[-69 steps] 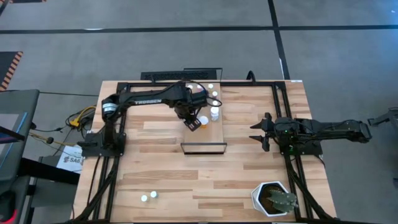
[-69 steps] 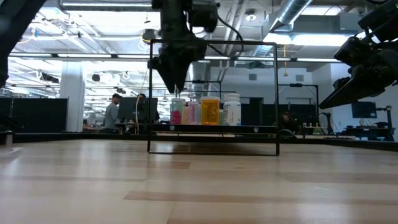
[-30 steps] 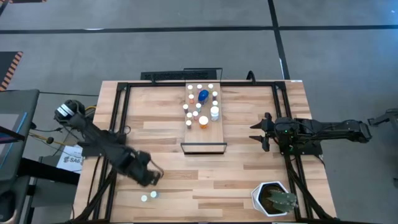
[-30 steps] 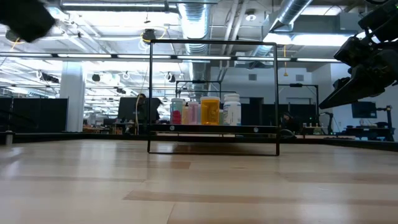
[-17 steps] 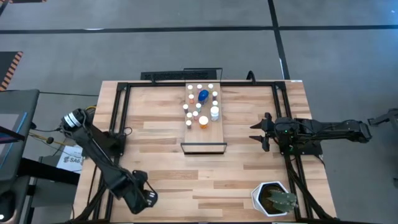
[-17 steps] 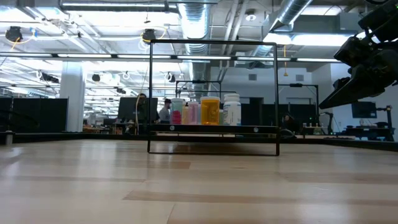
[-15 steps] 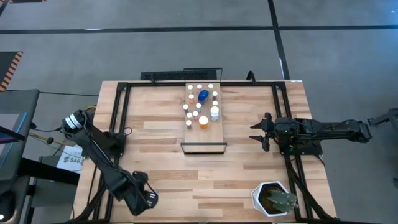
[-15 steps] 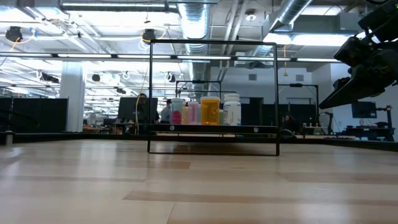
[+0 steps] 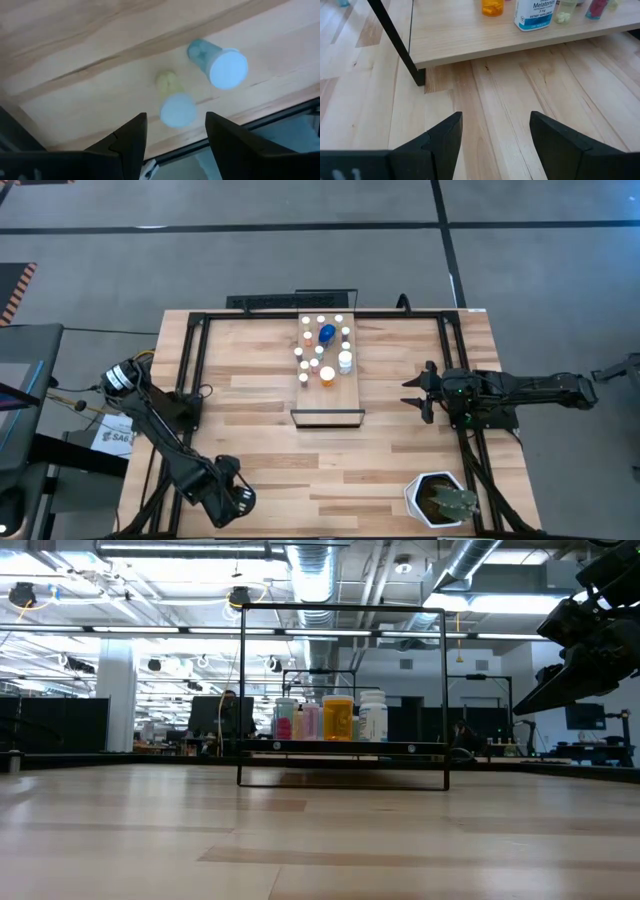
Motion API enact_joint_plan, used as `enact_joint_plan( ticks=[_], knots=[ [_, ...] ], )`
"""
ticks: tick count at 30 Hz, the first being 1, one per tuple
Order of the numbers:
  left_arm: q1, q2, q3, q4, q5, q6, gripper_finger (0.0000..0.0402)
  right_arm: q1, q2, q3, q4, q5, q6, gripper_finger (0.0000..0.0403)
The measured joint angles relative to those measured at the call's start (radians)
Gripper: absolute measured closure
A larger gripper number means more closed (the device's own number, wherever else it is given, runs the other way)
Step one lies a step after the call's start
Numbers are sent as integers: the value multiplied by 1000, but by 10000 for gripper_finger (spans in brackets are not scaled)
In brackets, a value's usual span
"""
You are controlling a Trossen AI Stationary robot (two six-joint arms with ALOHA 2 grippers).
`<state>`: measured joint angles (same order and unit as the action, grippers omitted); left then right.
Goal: Pick and place medicine bottles onto shelf by color
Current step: Put the yellow pill bottle on the shelf
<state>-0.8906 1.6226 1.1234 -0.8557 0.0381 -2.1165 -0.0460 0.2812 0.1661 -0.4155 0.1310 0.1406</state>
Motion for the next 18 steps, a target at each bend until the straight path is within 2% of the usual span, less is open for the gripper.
enact_joint_plan(
  ticks=[8,18],
  knots=[
    [15,1,-13,6,-9,9,213,0,0,0,0,0,0,147],
    [21,65,-7,14,28,31,214,0,0,0,0,0,0,147]
  ],
)
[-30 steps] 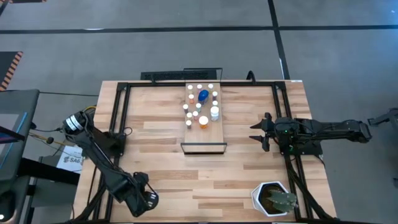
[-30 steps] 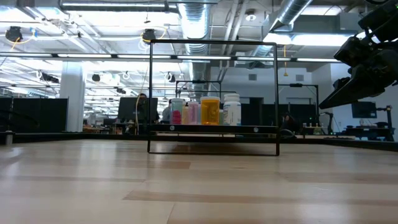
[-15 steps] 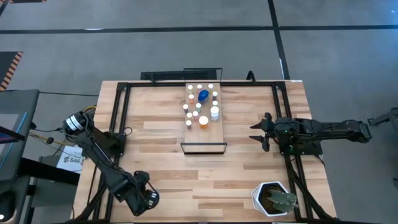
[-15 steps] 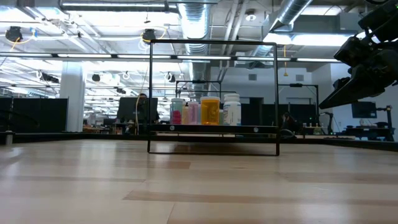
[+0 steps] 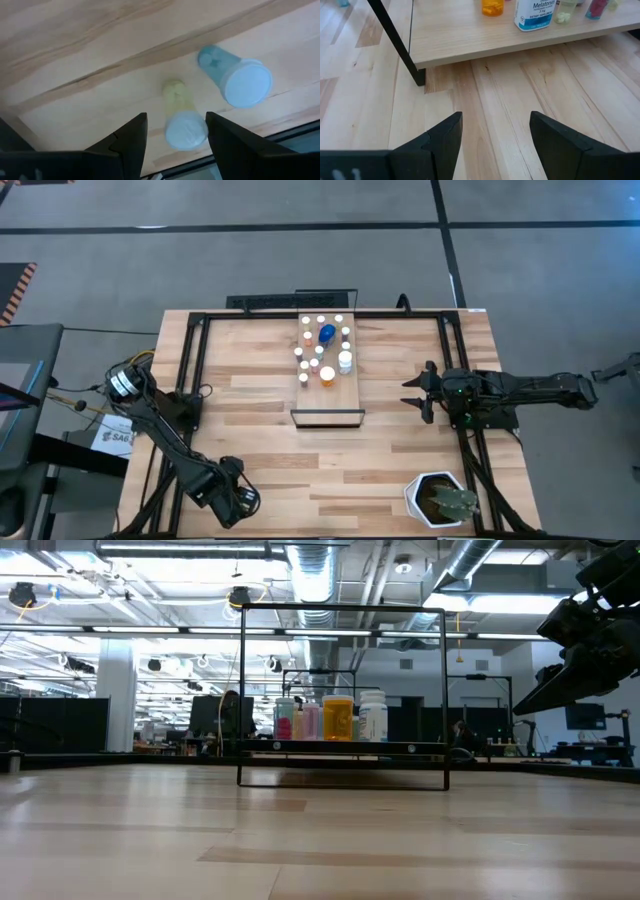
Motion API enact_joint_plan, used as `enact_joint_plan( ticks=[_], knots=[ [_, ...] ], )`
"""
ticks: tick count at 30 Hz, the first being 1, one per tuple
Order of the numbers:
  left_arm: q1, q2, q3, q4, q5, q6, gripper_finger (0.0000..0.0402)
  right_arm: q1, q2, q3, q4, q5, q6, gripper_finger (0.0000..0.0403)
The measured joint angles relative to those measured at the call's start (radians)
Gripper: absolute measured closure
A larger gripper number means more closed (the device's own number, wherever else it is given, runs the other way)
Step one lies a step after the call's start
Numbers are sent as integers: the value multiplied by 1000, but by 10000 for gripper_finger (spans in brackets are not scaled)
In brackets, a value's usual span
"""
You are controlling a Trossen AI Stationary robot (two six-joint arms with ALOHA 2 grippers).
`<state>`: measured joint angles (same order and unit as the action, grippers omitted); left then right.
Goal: Pick and place medicine bottles onto shelf by color
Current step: Put the yellow pill bottle on the shelf
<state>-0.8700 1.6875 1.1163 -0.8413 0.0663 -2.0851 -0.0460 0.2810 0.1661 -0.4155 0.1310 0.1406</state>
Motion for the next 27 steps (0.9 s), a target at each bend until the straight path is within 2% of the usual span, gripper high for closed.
enact_joint_plan(
  ticks=[4,13,16,21,27],
  knots=[
    [0,0,0,-1,0,17,234,0,0,0,0,0,0,147],
    [3,0,0,6,9,39,311,0,0,0,0,0,0,147],
    [11,0,1,5,9,57,314,0,0,0,0,0,0,147],
    [51,-8,1,-30,12,129,291,0,0,0,0,0,0,147],
    [175,-75,1,-165,23,299,290,0,0,0,0,0,0,147]
  ],
)
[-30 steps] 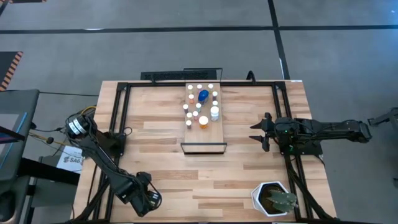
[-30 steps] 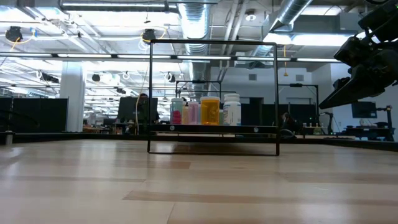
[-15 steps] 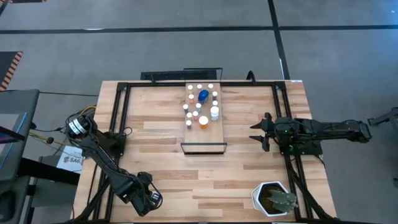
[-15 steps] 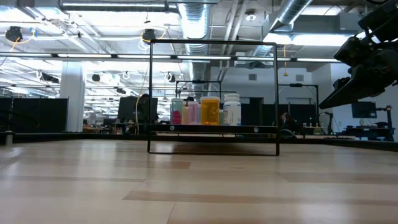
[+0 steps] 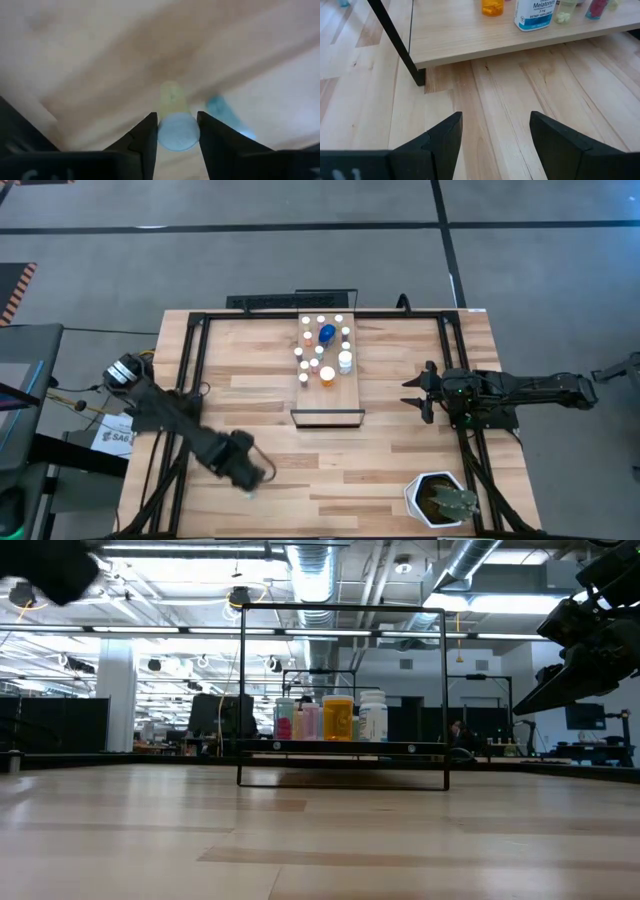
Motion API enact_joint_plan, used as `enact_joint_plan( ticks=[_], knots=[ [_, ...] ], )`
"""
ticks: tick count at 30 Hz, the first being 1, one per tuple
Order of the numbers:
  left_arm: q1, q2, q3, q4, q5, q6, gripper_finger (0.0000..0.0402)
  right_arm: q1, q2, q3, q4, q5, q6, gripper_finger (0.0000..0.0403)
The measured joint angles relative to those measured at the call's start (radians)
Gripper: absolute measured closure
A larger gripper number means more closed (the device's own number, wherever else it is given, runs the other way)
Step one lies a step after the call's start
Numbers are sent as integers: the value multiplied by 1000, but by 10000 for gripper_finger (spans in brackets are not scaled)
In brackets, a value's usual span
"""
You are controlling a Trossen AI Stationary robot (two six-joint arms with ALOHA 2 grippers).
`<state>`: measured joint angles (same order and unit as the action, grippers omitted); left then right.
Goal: Pick and place medicine bottles onto shelf by color
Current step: Put the yellow pill bottle on the shelf
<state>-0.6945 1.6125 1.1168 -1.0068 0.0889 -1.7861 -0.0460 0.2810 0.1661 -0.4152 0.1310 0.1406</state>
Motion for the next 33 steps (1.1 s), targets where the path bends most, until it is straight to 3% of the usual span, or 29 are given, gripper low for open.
enact_joint_plan(
  ticks=[6,16,25,33],
  knots=[
    [210,-72,0,-104,-41,264,295,0,0,0,0,0,0,147],
    [556,-75,35,-138,-55,680,295,0,0,0,0,0,0,147],
    [744,-73,148,-132,-79,855,295,0,0,0,0,0,0,147],
    [797,-8,242,-130,-93,894,287,0,0,0,0,0,0,147]
  ],
)
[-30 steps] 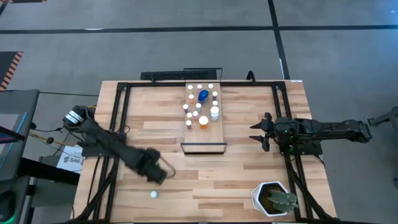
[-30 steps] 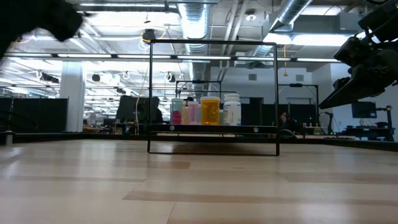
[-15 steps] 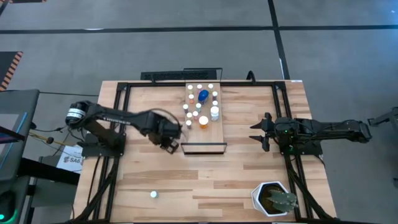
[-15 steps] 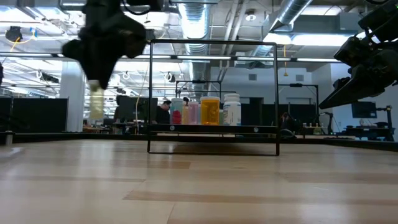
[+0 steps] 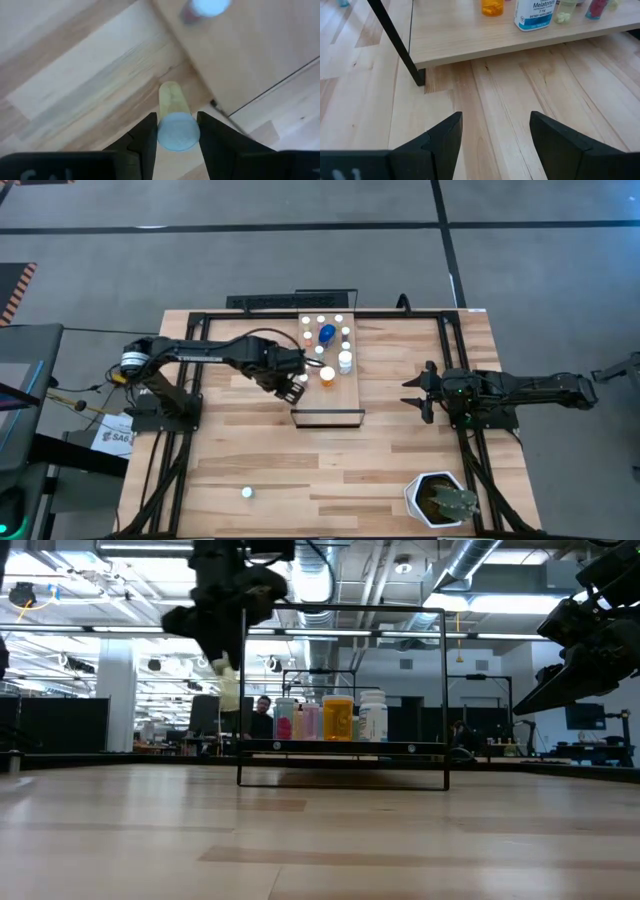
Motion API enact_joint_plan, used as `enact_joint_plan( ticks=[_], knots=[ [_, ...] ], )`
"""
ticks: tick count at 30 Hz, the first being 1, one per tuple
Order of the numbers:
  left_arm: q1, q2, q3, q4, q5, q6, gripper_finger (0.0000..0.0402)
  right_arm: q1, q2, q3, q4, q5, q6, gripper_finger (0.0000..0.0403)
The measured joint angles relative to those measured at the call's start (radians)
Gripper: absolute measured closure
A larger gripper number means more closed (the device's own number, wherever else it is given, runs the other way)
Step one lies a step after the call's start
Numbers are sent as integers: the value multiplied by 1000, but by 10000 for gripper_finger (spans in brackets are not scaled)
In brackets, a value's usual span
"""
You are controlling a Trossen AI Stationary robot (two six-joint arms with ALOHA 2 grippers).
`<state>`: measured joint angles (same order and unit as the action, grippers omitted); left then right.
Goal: Pick and place medicine bottles onto shelf by color
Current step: Put the yellow pill bottle on the shelf
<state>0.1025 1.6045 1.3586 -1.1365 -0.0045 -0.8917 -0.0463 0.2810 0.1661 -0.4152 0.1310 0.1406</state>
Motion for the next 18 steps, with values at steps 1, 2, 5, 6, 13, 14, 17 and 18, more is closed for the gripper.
enact_joint_plan(
  ticks=[1,2,5,6,13,14,17,18],
  knots=[
    [0,20,23,-3,-1,12,287,0,0,0,0,0,0,147],
    [0,42,46,-8,-1,24,287,0,0,0,0,0,0,147],
    [4,111,128,-58,-9,59,286,0,0,0,0,0,0,147],
    [4,135,160,-72,-11,67,286,0,0,0,0,0,0,147],
    [12,281,351,-169,6,115,286,0,0,0,0,0,0,147],
    [13,300,376,-176,14,121,286,0,0,0,0,0,0,147],
    [13,350,433,-190,27,129,286,0,0,0,0,0,0,147],
    [13,365,448,-190,27,129,286,0,0,0,0,0,0,147]
  ],
)
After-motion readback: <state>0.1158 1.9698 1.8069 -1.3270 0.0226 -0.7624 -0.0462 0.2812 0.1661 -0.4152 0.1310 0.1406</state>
